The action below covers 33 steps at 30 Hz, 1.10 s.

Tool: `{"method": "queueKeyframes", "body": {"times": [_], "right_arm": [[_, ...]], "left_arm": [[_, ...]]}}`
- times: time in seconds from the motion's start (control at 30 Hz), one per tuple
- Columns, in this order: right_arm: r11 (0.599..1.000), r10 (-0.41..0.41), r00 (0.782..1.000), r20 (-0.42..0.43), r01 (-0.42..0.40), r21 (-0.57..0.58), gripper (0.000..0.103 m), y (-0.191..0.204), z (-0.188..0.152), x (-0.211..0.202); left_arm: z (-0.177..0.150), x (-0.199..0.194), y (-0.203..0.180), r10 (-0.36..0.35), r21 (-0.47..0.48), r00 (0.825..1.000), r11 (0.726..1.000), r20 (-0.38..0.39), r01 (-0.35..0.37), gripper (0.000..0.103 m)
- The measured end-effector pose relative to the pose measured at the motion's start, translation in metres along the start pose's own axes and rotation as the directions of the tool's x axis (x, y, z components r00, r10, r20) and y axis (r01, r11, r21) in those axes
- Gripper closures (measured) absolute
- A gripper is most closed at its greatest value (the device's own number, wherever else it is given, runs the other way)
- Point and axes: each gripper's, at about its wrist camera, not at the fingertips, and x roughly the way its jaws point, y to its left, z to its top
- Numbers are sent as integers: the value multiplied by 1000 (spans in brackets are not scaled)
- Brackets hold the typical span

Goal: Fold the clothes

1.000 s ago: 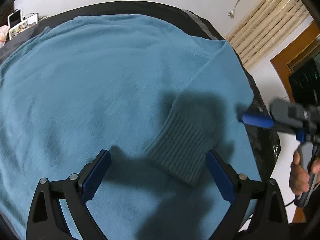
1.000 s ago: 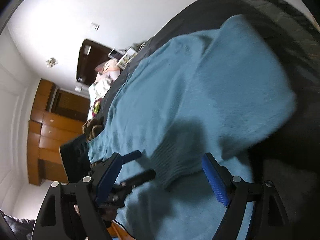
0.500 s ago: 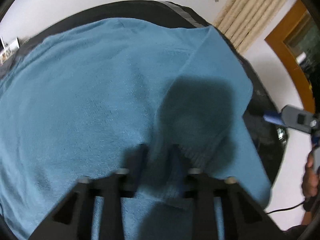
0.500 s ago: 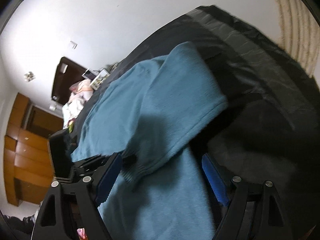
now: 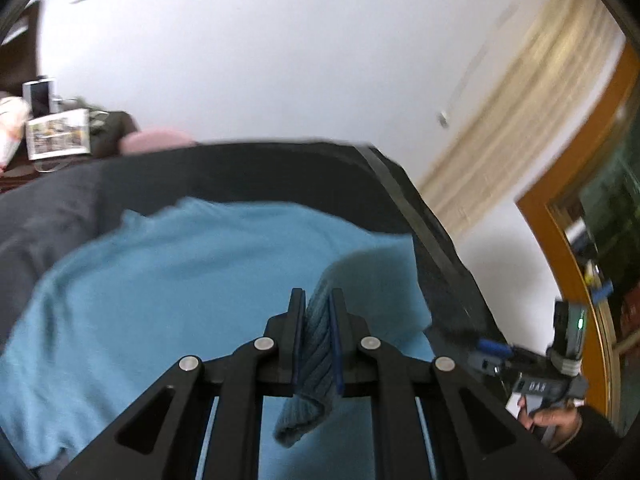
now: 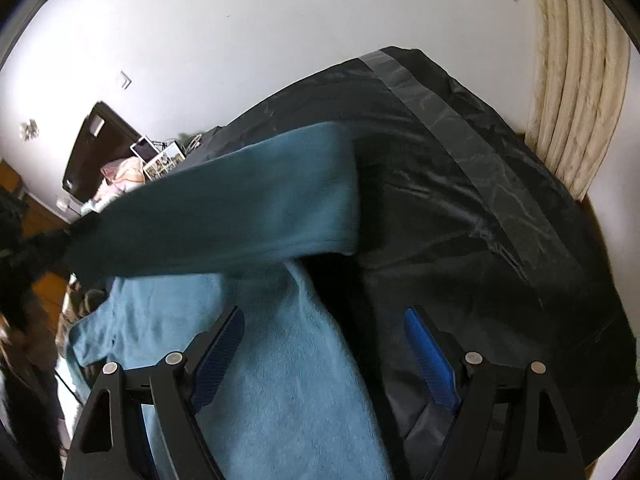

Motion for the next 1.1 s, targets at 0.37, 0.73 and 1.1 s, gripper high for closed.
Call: {"method": "queueKeyframes", "body": {"times": [0.37, 0.73, 1.1], "right_arm": [[954, -183, 983, 13, 181, -241, 19, 61, 15, 36], [943, -201, 979, -35, 183, -280, 19, 80, 17, 58], [949, -228, 973, -39, 213, -232, 19, 68, 8, 55]], "left_arm": [[-39, -31, 120, 166, -195, 983, 964, -81, -179, 95], [-90, 57, 89, 85, -70, 970, 992, -226, -103, 26], [-101, 90, 56, 128, 34, 954, 992, -270, -124, 73]]}}
